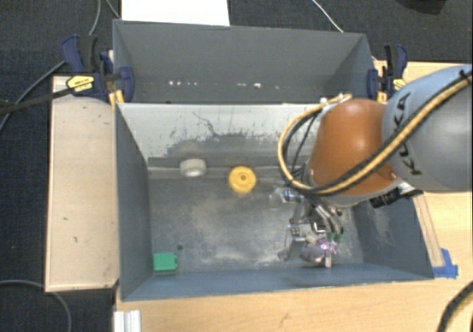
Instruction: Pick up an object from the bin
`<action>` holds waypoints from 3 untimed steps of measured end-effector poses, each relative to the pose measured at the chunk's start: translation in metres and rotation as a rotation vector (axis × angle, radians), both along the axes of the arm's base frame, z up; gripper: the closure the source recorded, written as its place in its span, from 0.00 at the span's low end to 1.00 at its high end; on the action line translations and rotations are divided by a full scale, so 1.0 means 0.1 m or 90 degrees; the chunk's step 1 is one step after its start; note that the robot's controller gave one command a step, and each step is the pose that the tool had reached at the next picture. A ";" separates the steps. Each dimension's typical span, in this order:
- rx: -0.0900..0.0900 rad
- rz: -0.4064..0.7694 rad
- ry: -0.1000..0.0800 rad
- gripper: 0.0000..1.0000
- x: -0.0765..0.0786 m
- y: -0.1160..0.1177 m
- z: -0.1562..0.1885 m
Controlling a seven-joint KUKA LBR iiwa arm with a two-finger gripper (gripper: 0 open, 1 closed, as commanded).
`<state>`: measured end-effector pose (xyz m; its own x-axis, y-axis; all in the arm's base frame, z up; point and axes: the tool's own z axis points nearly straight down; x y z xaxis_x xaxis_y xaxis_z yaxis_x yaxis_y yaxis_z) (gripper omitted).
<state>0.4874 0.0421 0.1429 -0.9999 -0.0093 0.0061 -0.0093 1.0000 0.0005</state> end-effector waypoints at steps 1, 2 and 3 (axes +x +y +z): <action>0.000 -0.001 -0.005 0.00 0.02 0.00 0.04; 0.000 0.040 -0.001 0.00 -0.02 -0.62 -0.76; 0.000 0.026 -0.007 0.00 -0.04 -0.54 -0.72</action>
Offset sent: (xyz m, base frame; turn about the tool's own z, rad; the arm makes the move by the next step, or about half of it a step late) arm -0.0029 -0.0587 -0.0729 -0.0702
